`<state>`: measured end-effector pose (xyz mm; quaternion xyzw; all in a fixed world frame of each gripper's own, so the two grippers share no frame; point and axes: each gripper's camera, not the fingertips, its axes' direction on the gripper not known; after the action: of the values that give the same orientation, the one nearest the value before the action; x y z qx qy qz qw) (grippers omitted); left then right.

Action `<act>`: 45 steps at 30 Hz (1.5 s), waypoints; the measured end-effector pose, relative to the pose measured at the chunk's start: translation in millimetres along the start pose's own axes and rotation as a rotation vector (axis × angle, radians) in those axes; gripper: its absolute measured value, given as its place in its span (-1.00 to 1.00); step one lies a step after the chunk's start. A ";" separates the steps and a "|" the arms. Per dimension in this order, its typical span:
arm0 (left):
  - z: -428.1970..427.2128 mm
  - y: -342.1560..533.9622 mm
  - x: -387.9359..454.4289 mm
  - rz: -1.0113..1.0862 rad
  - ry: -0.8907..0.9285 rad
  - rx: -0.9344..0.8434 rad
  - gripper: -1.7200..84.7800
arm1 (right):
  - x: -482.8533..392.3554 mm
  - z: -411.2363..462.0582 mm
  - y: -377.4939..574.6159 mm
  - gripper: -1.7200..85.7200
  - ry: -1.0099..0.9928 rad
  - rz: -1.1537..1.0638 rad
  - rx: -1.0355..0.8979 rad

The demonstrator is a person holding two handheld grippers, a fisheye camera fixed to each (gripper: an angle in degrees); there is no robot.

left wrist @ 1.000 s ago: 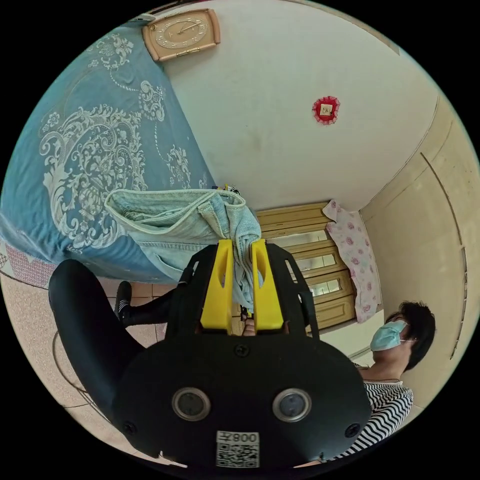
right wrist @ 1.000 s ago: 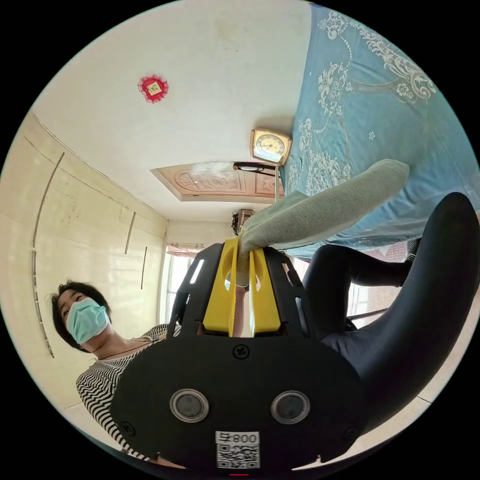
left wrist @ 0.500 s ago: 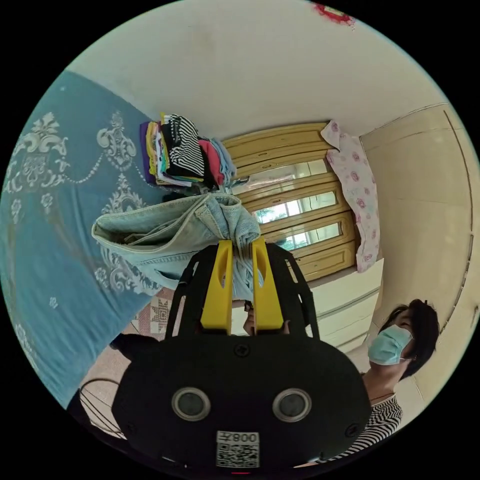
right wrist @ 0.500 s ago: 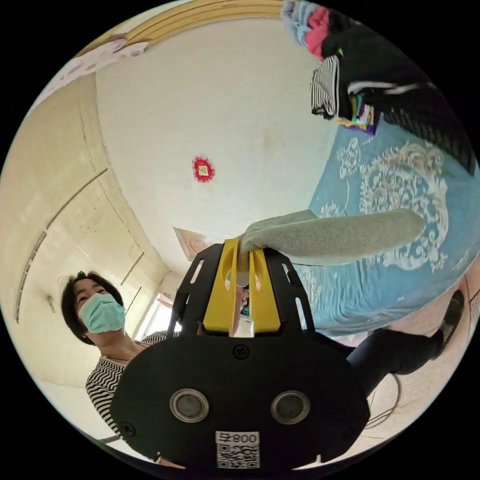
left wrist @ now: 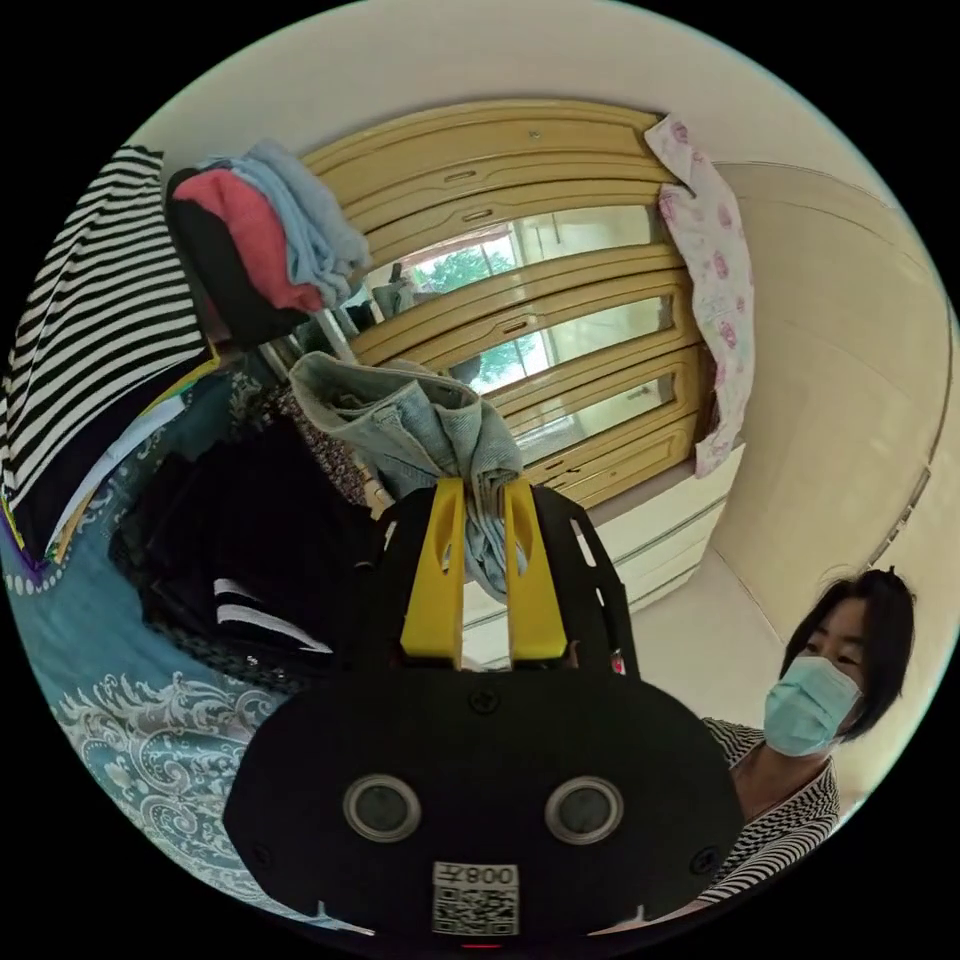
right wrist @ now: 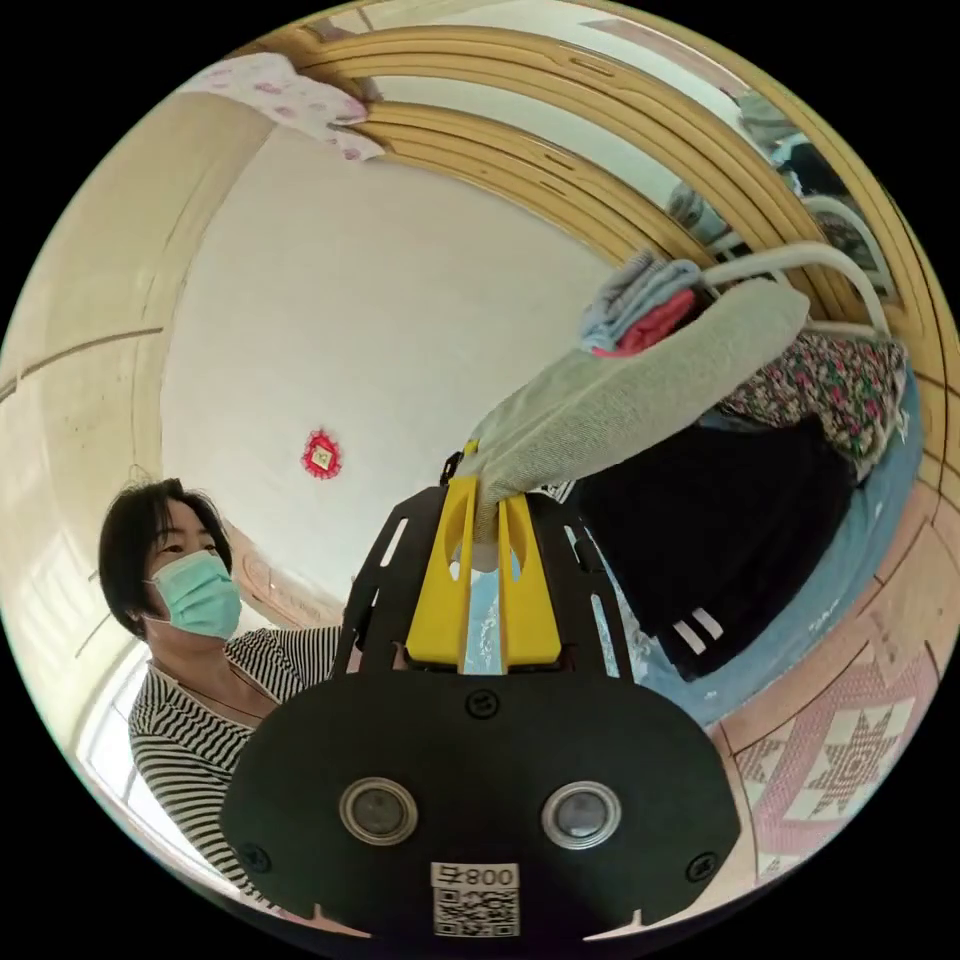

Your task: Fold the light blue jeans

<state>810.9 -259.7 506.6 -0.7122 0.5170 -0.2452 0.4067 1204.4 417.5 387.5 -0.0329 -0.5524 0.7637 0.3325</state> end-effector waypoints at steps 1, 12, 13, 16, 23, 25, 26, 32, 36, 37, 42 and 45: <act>18.2 -5.2 -19.7 -0.073 -0.049 -0.052 -0.80 | 11.4 1.9 5.7 -0.95 0.017 0.050 -0.013; 97.5 -36.9 -4.1 -0.259 -0.088 -0.077 -0.79 | 38.3 2.9 63.4 -0.90 -0.088 0.514 -0.086; 100.6 -39.5 6.3 -0.264 -0.111 -0.053 -0.80 | 33.2 1.7 63.9 -0.90 -0.091 0.522 -0.083; 105.6 -40.0 34.8 -0.299 -0.185 0.016 -0.83 | 9.3 -4.7 72.1 -0.87 -0.090 0.593 -0.068; 178.1 -90.8 134.5 -0.088 -0.315 -0.004 -0.94 | -80.7 -55.2 66.5 -0.94 0.124 0.609 0.062; 216.3 -111.4 149.9 -0.003 -0.419 -0.108 -0.95 | -114.6 -49.6 39.5 -0.95 0.228 0.500 0.035; 241.9 -121.0 155.2 0.048 -0.552 -0.188 -0.95 | -134.8 -35.1 20.0 -0.95 0.295 0.423 -0.013; 314.5 -123.0 151.6 0.151 -0.951 -0.368 -0.96 | -181.0 114.5 -5.5 -0.96 0.633 0.157 -0.554; 333.9 -120.0 160.6 0.173 -0.983 -0.377 -0.96 | -225.4 152.7 17.4 -0.96 0.753 0.067 -0.570; 341.0 -120.2 163.8 0.182 -0.982 -0.383 -0.96 | -232.2 156.0 21.3 -0.96 0.769 0.057 -0.567; 364.8 -119.7 178.3 0.175 -0.969 -0.394 -0.96 | -292.7 190.7 60.4 -0.96 0.958 -0.082 -0.559; 380.3 -117.9 190.3 0.199 -0.966 -0.429 -0.96 | -320.0 204.6 77.8 -0.96 1.033 -0.110 -0.581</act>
<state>1232.7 -298.0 382.5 -0.7585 0.3745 0.2615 0.4648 1330.9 62.1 298.0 -0.4610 -0.5063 0.4481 0.5747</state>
